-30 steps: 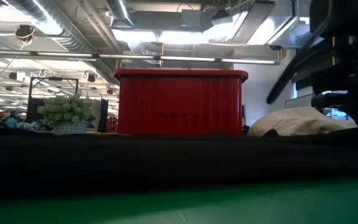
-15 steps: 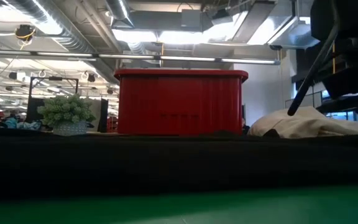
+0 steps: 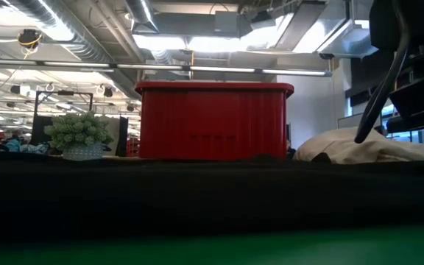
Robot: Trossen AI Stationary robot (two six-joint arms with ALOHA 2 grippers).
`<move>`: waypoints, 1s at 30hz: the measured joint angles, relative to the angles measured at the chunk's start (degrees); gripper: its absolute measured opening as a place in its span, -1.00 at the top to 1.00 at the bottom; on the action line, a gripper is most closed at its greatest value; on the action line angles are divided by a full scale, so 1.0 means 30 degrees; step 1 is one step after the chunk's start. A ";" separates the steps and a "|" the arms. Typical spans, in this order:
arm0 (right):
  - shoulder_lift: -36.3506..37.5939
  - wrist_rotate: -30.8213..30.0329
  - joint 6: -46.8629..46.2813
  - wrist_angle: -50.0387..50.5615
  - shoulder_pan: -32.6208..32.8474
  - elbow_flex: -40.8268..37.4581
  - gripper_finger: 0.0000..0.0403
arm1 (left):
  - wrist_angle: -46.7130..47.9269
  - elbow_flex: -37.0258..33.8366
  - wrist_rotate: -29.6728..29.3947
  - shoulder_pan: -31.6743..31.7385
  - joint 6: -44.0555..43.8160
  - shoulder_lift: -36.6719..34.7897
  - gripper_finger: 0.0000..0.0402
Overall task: Fold laundry
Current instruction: Fold the black shirt
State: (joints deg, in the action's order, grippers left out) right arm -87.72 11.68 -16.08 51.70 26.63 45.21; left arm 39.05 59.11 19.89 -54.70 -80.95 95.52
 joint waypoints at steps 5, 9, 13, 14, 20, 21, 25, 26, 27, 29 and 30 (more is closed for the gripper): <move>0.0007 0.0138 0.0008 -0.0021 0.0000 0.0007 1.00 | 0.0416 0.0000 0.0802 -0.0073 -0.0327 -0.0013 0.61; 0.0008 0.0145 0.0065 -0.0052 0.0000 0.0153 1.00 | 0.1195 0.0000 -0.0362 0.0031 0.0135 -0.0020 0.64; 0.0019 0.0342 0.0119 -0.0240 0.0007 0.1134 1.00 | 0.1437 0.0000 -0.3579 0.0557 0.1012 -0.0027 0.68; 0.0029 0.0342 0.0165 -0.0199 0.0007 0.1420 1.00 | 0.1129 0.0000 -0.4294 0.0740 0.1495 -0.0027 0.69; 0.0036 0.0104 0.0728 0.0273 0.0007 0.2709 1.00 | 0.0159 0.0000 -0.6465 0.1847 0.4347 -0.0035 0.70; 0.0036 -0.0339 0.0951 0.0138 0.0007 0.2824 1.00 | 0.0135 0.0000 -0.6963 0.2033 0.4775 -0.0035 0.70; 0.0044 -0.2293 0.1580 -0.1931 -0.0007 0.2929 1.00 | 0.0042 0.0000 -0.9227 0.2891 0.6724 -0.0035 0.70; 0.0044 -0.2910 0.1850 -0.2469 -0.0008 0.2929 1.00 | 0.0035 0.0000 -0.9801 0.3168 0.7241 -0.0035 0.70; 0.0044 -0.3664 0.2076 -0.2889 -0.0017 0.2929 1.00 | -0.0004 0.0000 -1.0387 0.3472 0.7831 -0.0035 0.70; 0.0044 -0.5503 0.2506 -0.3349 -0.0273 0.2929 1.00 | -0.0127 0.0000 -1.1418 0.4186 0.9121 -0.0035 0.70; 0.0044 -0.6347 0.2554 -0.3366 -0.0500 0.2929 1.00 | -0.0169 0.0000 -1.1838 0.4595 0.9860 -0.0035 0.70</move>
State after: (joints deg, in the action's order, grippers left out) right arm -87.59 -7.36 -8.42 41.60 25.13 54.00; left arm 38.54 59.11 -15.62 -40.91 -51.37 95.42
